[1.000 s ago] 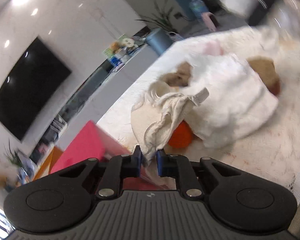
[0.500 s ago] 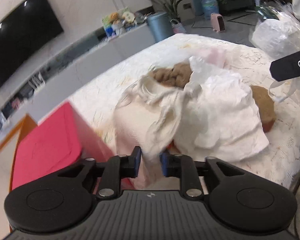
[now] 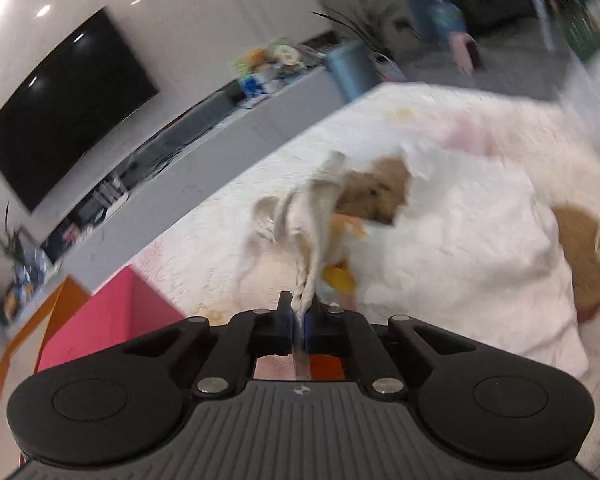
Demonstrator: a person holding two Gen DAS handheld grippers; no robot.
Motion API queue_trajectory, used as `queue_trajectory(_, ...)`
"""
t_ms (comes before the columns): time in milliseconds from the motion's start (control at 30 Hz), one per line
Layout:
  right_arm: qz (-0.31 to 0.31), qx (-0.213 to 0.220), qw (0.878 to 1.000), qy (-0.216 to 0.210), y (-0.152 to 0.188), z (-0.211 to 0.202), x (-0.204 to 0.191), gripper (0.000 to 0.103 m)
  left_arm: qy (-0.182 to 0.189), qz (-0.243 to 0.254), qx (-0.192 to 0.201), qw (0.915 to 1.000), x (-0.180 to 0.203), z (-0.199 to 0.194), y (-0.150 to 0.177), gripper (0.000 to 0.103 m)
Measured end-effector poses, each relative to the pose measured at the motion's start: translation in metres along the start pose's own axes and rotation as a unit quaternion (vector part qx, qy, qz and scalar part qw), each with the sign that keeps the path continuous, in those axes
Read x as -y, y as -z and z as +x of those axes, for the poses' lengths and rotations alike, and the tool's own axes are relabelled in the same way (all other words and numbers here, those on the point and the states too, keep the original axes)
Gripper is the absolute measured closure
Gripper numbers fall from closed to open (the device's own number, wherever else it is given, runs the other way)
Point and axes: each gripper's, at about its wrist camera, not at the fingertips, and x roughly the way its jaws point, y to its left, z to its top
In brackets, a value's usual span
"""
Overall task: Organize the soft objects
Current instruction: 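Carry the beige cloth bag in the left tool while the right tool carries the bundle toward the box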
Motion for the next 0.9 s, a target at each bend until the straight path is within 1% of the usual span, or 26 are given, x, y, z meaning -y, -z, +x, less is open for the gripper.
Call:
queue_trajectory(100, 0.002, 0.000, 1.000, -0.002, 0.000, 0.000, 0.001, 0.050, 0.036, -0.078, 0.004, 0.9963, -0.031, -0.015, -0.001, 0.098)
queue_trajectory(167, 0.004, 0.001, 1.000, -0.002, 0.000, 0.000, 0.001, 0.050, 0.057, -0.114, 0.014, 0.9917, -0.051, -0.026, -0.001, 0.098)
queue_trajectory(200, 0.003, 0.001, 1.000, -0.004, 0.000, 0.000, 0.001, 0.050, 0.065, -0.121, 0.019, 0.9904, -0.058, -0.030, -0.001, 0.098)
queue_trajectory(267, 0.003, 0.002, 1.000, -0.009, 0.000, -0.001, 0.000, 0.050, 0.085, -0.106, 0.026, 0.9904, -0.068, -0.037, -0.003, 0.098)
queue_trajectory(333, 0.000, 0.003, 1.000, -0.013, 0.000, -0.001, -0.002, 0.050, 0.082, -0.106, 0.029, 0.9906, -0.076, -0.041, -0.006, 0.098)
queue_trajectory(500, -0.012, 0.007, 1.000, -0.022, -0.001, -0.004, -0.008, 0.050, 0.092, -0.123, 0.037, 0.9875, -0.086, -0.046, -0.011, 0.098)
queue_trajectory(567, -0.013, 0.009, 1.000, -0.027, -0.001, -0.005, -0.010, 0.050, 0.106, -0.135, 0.034, 0.9846, -0.089, -0.047, -0.011, 0.098)
queue_trajectory(633, -0.014, 0.010, 0.999, -0.033, -0.001, -0.006, -0.011, 0.050, 0.123, -0.155, 0.031, 0.9797, -0.094, -0.048, -0.011, 0.098)
queue_trajectory(767, -0.023, 0.011, 0.999, -0.037, -0.002, -0.008, -0.016, 0.050, 0.150, -0.184, 0.052, 0.9699, -0.104, -0.053, -0.011, 0.098)
queue_trajectory(900, -0.021, 0.021, 0.999, -0.038, -0.004, -0.015, -0.017, 0.050, 0.147, -0.181, 0.062, 0.9706, -0.108, -0.060, -0.016, 0.098)
